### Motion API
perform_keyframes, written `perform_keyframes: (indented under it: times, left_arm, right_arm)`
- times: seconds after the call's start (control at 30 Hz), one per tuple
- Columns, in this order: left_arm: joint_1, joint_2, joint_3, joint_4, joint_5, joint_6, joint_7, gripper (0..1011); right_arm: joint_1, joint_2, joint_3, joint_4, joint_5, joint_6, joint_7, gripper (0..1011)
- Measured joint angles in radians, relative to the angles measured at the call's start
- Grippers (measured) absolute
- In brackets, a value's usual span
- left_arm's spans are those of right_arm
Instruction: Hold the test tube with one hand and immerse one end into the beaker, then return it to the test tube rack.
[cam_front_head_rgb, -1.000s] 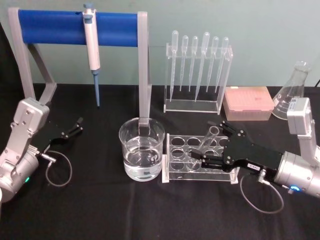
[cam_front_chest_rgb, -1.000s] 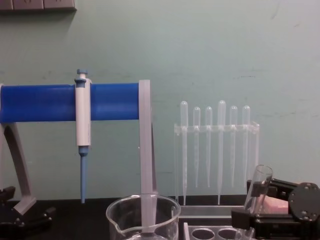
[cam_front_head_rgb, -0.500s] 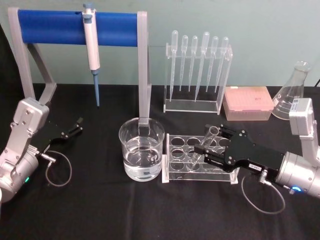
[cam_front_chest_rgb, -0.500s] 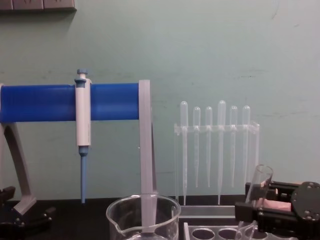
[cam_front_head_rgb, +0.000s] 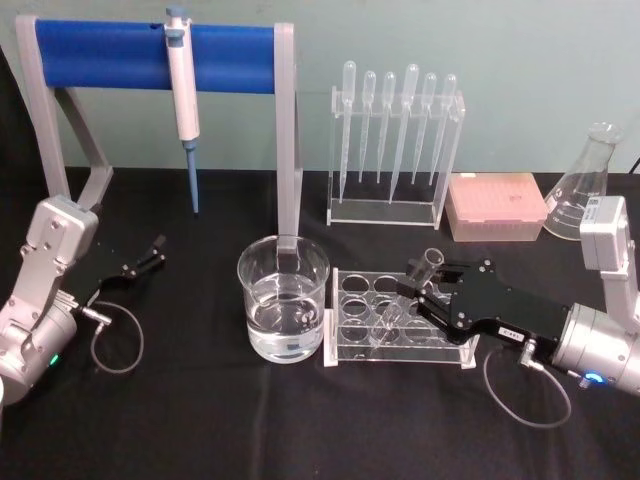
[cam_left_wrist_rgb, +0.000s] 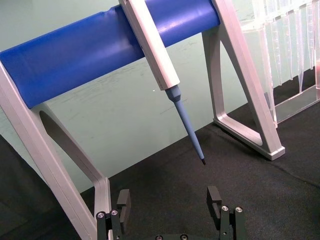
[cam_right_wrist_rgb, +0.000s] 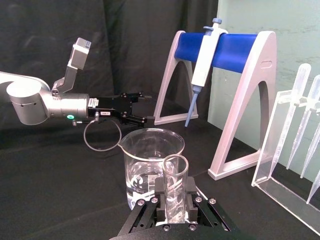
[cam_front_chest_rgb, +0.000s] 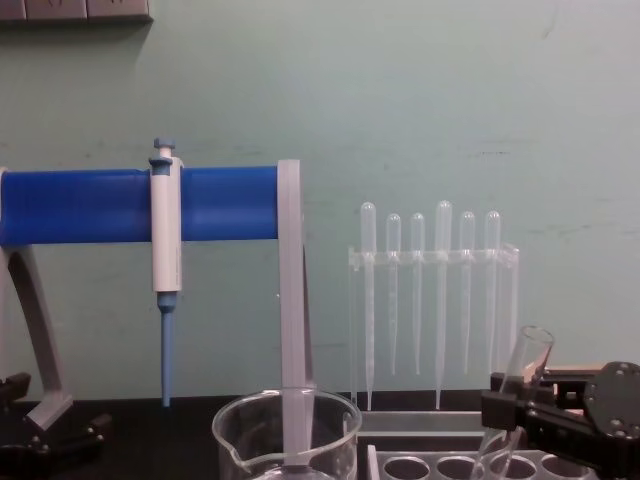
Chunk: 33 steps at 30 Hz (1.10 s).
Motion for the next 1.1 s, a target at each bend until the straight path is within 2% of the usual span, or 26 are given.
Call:
perform_keyframes:
  times: [0.33,0.5,0.73,0.93,1.1]
  left_arm:
    - [0.0,0.0,0.0,0.0,0.0,0.0,0.0,1000]
    - [0.0,0.0,0.0,0.0,0.0,0.0,0.0,1000]
    - [0.0,0.0,0.0,0.0,0.0,0.0,0.0,1000]
    - [0.0,0.0,0.0,0.0,0.0,0.0,0.0,1000]
    - [0.0,0.0,0.0,0.0,0.0,0.0,0.0,1000]
  right_arm:
    - [0.008,0.018,0.003,-0.035,-0.02,-0.012,0.0,231]
    - [0.032,0.04,0.006,-0.075,-0.034,0.013,-0.004,231]
    - [0.083,0.077,0.006,-0.135,-0.018,0.114,-0.001,231]
    - [0.148,0.113,0.004,-0.19,0.025,0.225,0.009,231]
    - [0.176,0.123,0.003,-0.206,0.046,0.263,0.01,231]
